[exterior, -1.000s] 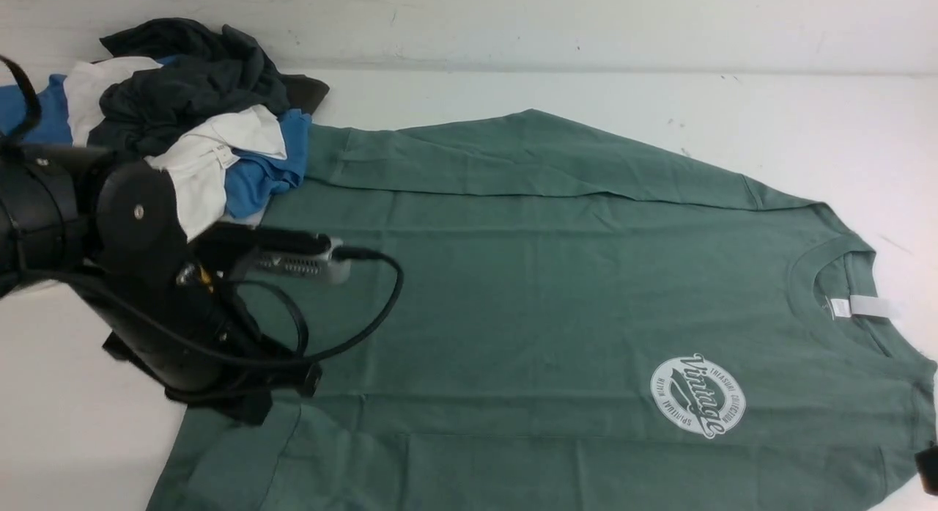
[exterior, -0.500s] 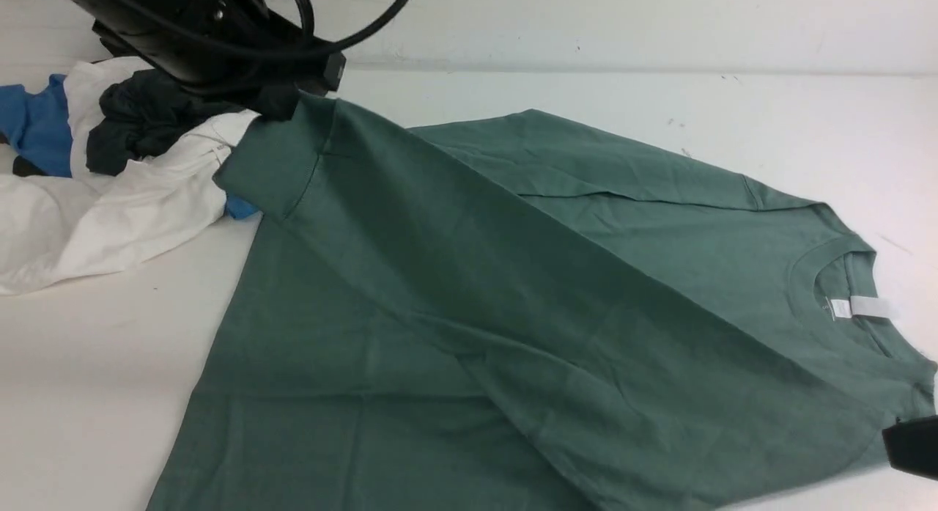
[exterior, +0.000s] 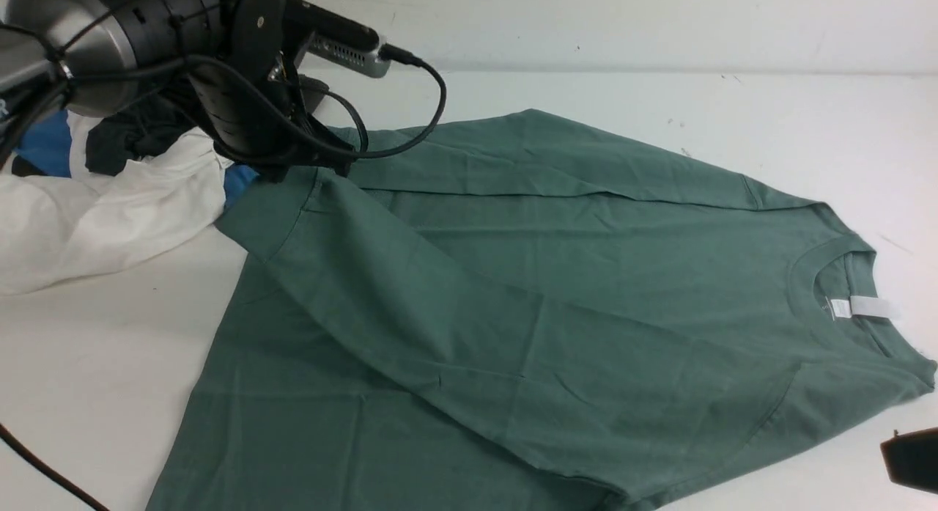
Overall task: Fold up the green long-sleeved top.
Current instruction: Use the left arm to drag and place the cuff at the centered position on the left edge of the fabric, then use the left arm to clamp the cuff farthest from it
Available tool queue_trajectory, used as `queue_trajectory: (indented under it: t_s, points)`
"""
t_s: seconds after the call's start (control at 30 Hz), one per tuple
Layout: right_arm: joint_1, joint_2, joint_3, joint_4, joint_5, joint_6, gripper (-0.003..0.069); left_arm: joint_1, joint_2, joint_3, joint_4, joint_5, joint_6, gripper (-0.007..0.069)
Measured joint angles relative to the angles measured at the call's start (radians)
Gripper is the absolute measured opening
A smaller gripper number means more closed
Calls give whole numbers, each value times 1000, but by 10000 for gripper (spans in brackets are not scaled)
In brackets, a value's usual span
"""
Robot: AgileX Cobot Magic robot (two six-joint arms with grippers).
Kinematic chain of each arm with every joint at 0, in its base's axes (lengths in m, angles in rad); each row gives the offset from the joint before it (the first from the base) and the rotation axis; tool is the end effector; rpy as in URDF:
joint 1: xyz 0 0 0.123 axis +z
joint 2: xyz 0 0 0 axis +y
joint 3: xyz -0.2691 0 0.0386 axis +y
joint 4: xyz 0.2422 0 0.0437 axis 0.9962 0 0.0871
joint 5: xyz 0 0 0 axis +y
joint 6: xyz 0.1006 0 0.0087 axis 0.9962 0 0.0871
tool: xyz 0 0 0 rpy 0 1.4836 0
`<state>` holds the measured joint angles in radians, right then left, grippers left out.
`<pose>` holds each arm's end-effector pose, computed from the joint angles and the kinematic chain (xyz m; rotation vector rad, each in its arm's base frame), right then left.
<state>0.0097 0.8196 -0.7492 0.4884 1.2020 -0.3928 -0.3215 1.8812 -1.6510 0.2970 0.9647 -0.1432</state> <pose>0.1265 0.0454 0.2900 -0.4101 2.5935 0.5462 0.3969 -0.1066 0.2680 0.3796 2.5939 0.2222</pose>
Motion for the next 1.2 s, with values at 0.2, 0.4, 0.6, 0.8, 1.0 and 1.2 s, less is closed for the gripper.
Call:
queue_trajectory:
  t_s: [0.2, 0.4, 0.6, 0.8, 1.0, 1.2]
  points:
    - [0, 0, 0, 0, 4, 0, -15, 0, 35, 0, 16, -8, -1, 27]
    - [0, 0, 0, -5, 6, 0, -13, 0, 53, 0, 51, -38, -3, 78]
    - [0, 10, 0, -62, 10, 11, -10, 0, 54, -2, 116, -18, -13, 254]
    - [3, 72, 0, -58, 28, 13, -10, 0, 54, -4, 130, 69, -20, 325]
    - [120, 140, -35, -101, 6, 49, -10, 0, 15, -1, -74, 196, 26, 48]
    - [140, 233, -149, -322, -56, 298, -8, -52, -116, 81, -287, 216, 118, -4]
